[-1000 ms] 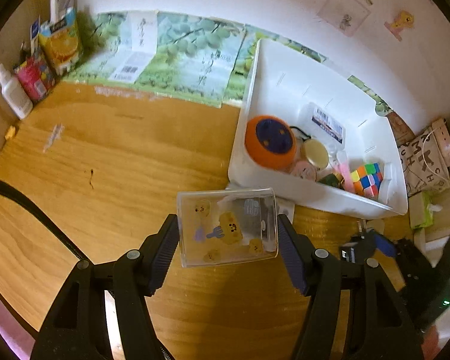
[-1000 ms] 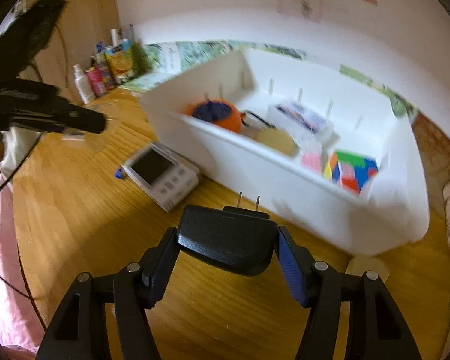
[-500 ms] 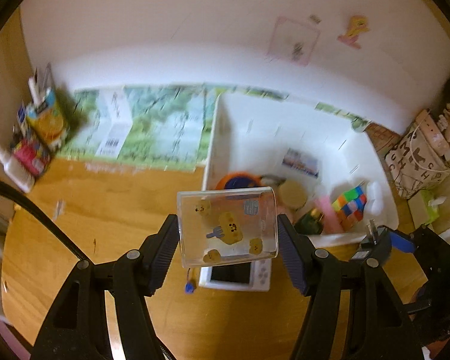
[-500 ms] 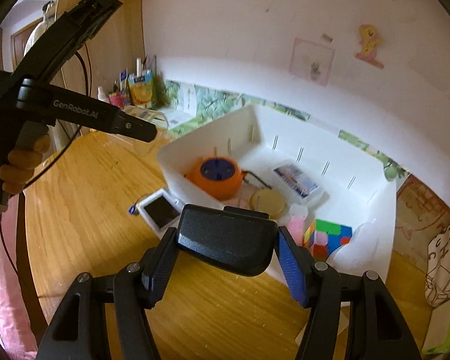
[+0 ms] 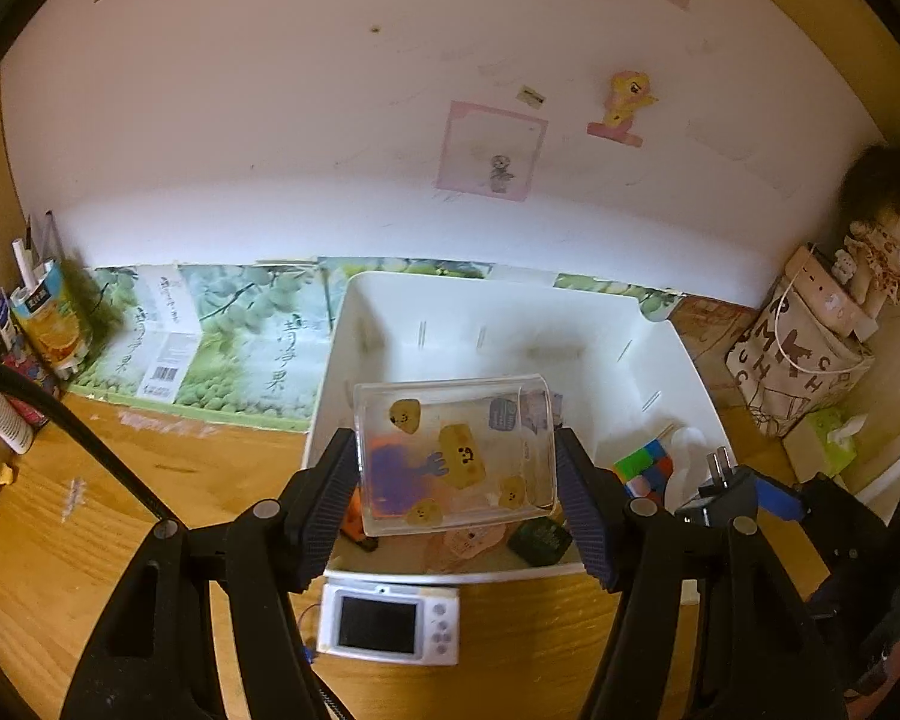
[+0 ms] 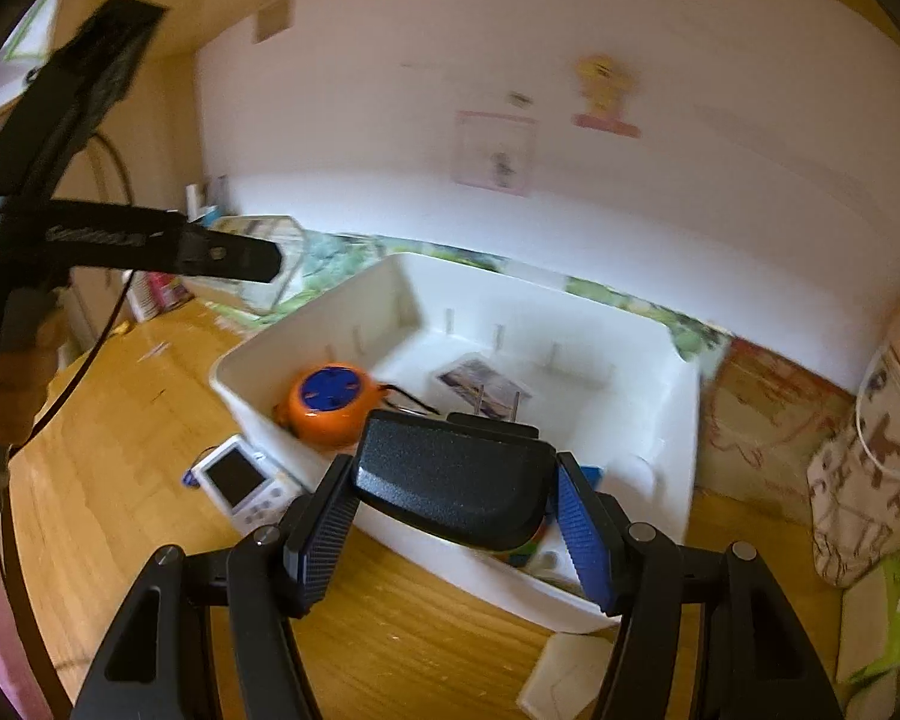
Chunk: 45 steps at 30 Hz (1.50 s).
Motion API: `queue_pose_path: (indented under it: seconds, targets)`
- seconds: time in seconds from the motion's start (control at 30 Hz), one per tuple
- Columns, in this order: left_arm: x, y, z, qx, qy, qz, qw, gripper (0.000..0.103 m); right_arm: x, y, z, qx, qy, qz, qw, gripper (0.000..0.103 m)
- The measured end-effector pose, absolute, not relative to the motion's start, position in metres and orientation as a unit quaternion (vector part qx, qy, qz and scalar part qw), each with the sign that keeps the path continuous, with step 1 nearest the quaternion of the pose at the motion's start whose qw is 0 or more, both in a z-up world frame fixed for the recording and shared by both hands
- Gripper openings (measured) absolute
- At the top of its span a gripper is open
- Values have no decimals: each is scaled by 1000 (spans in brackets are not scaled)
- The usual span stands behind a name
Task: Organize rigid objects
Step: 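Carry the clear case with left tool while right tool carries the charger over the bin, then open left tool to drop the case in the bin while right tool releases the charger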
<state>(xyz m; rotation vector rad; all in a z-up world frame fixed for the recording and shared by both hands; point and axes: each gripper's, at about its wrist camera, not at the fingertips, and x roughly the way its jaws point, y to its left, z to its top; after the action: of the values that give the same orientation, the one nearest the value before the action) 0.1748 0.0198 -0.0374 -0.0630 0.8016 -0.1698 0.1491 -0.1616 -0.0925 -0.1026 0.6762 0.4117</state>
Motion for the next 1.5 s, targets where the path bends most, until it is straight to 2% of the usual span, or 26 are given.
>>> queue_pose_path:
  seconds: [0.33, 0.4, 0.43, 0.47, 0.57, 0.7, 0.87, 1.5]
  targets:
    - [193, -1, -50, -62, 407, -68, 909, 68, 168, -197, -115, 29, 379, 140, 914, 65]
    - [196, -3, -53, -69, 414, -67, 905, 70, 167, -198, -116, 26, 380, 138, 914, 71]
    - [196, -4, -54, -75, 417, -67, 903, 72, 168, -197, -118, 24, 381, 137, 914, 82]
    - [197, -4, -54, -82, 417, -69, 903, 74, 168, -197, -118, 24, 384, 138, 913, 83]
    - [195, -4, -52, -96, 415, -63, 903, 82, 168, -196, -119, 22, 386, 143, 911, 83]
    - [192, 4, -49, -123, 416, -51, 899, 87, 167, -194, -117, 15, 387, 150, 910, 83]
    - [182, 23, -51, -181, 422, -44, 887, 87, 164, -195, -113, 14, 390, 157, 907, 83]
    - [104, 81, -84, -234, 460, 56, 855, 87, 147, -233, -110, 120, 458, 117, 873, 83]
